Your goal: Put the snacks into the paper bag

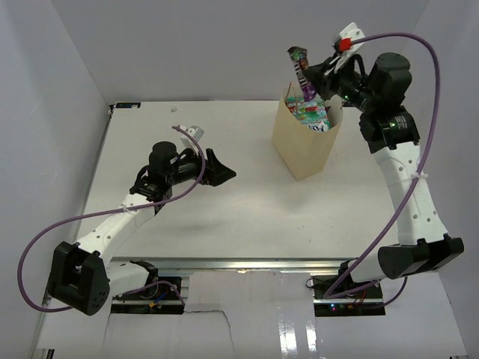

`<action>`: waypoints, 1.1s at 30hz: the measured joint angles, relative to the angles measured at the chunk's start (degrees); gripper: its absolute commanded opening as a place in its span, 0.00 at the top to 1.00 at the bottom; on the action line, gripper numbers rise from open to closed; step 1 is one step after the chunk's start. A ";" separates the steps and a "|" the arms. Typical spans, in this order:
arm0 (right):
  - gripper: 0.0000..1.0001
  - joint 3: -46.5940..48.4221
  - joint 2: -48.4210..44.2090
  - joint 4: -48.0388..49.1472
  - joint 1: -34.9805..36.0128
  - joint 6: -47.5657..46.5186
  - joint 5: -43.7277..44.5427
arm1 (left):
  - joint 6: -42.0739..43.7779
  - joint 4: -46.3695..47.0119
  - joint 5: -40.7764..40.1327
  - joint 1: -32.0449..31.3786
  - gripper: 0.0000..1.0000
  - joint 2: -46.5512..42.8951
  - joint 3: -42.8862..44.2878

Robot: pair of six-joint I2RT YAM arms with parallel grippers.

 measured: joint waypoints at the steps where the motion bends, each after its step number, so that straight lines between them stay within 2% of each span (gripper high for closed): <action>1: 0.92 0.44 -0.33 0.68 -1.49 0.20 2.08 | 0.13 -0.42 -1.07 0.00 0.03 -0.04 -0.02; 8: 0.92 -2.05 2.56 3.15 -7.23 1.99 12.28 | 0.39 -2.40 -6.75 0.11 0.02 -0.22 -0.02; 13: 0.91 -7.02 6.56 1.27 -8.31 2.71 10.05 | 0.15 -3.72 -8.70 0.22 0.02 -0.22 -0.02; 15: 0.87 -7.56 8.22 -0.20 -8.63 2.78 7.85 | 0.09 -3.93 -9.20 0.33 0.02 -0.22 -0.02; 18: 0.53 -8.02 9.11 -2.10 -9.03 2.95 5.31 | -0.02 -4.55 -9.81 0.48 0.02 -0.26 -0.02; 19: 0.30 -8.33 9.11 -2.36 -9.20 2.78 4.55 | -0.02 -4.76 -10.01 0.50 0.02 -0.28 -0.02; 22: 0.06 -8.35 9.09 -2.89 -9.60 2.14 3.72 | -0.04 -5.03 -10.45 0.55 0.02 -0.46 -0.02; 23: 0.02 -8.33 9.03 -3.26 -9.77 2.05 3.93 | -0.04 -5.16 -10.71 0.59 0.02 -0.50 -0.02; 24: 0.03 -8.31 8.87 -3.76 -10.03 1.86 4.37 | -0.07 -5.40 -11.10 0.61 0.02 -0.59 0.02; 25: 0.10 -8.26 8.72 -4.52 -10.25 1.64 5.18 | -0.09 -5.81 -11.65 0.66 0.02 -0.68 0.13; 30: 0.10 -7.87 6.29 -10.08 -10.82 0.83 9.92 | -0.87 -9.31 -17.35 0.85 0.02 -1.40 2.05; 33: 0.10 -9.73 1.55 -11.69 -10.84 0.00 12.61 | -0.90 -11.19 -21.49 0.87 0.02 -2.97 3.67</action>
